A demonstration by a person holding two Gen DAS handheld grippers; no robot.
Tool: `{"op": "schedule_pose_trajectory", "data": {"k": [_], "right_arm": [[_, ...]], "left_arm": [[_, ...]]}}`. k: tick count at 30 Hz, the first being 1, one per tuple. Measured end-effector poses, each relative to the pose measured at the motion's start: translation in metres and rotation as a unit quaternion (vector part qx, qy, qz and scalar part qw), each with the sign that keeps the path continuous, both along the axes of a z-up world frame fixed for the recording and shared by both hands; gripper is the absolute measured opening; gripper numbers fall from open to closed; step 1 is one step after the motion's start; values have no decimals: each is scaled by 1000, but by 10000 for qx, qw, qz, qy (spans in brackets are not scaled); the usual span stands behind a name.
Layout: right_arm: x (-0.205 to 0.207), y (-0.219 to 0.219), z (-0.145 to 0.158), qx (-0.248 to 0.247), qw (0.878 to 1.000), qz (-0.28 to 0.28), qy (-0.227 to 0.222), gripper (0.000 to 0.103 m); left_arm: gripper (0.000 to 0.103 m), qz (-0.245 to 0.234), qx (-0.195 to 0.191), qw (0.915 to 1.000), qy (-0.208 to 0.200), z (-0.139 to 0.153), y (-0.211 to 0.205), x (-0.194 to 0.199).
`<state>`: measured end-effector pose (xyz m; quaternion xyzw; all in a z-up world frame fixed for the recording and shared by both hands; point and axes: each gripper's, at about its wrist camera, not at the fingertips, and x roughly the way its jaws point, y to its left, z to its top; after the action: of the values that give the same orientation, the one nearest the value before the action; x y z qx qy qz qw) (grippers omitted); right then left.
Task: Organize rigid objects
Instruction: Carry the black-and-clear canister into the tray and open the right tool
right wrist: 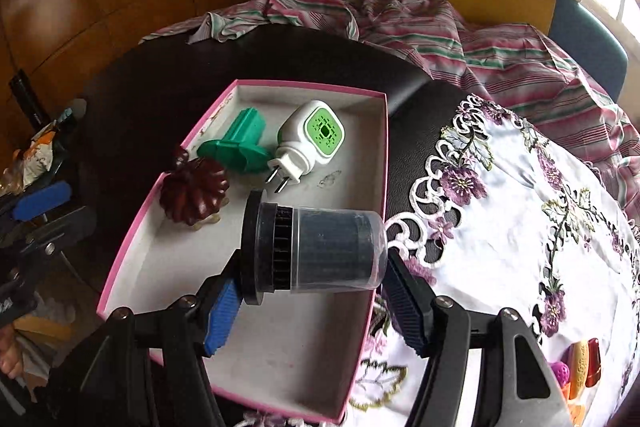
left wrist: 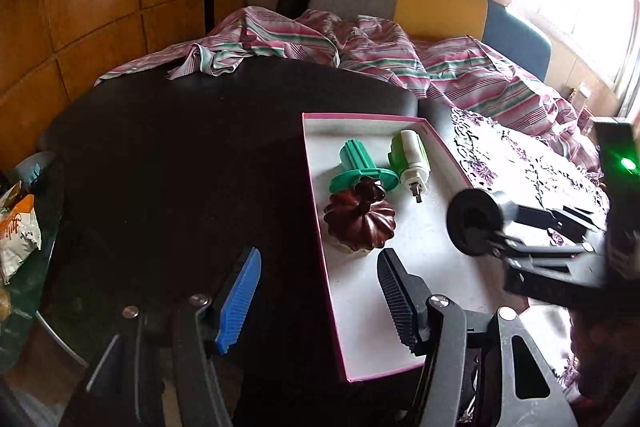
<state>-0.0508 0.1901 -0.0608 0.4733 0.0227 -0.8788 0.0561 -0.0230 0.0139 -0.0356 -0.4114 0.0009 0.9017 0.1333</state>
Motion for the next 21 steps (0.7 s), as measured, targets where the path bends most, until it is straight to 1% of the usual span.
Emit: {"op": "schedule_pose_trajectory", "data": {"k": [7, 9, 11, 15, 21], "right_arm": [[-39, -10, -17, 66, 9996, 176, -222, 67], [-48, -9, -24, 139, 9995, 76, -281, 67], [-54, -4, -29, 57, 9995, -29, -314, 68], [-52, 4, -28, -169, 9993, -88, -328, 67], [-34, 14, -24, -500, 9981, -200, -290, 67]], "left_arm": [[62, 49, 9, 10000, -42, 0, -1, -6], [62, 46, -14, 10000, -45, 1, -1, -8], [62, 56, -42, 10000, -3, 3, -1, -9], [62, 82, -38, 9999, -61, 2, -3, -12], [62, 37, -57, 9999, -77, 1, -1, -10]]}}
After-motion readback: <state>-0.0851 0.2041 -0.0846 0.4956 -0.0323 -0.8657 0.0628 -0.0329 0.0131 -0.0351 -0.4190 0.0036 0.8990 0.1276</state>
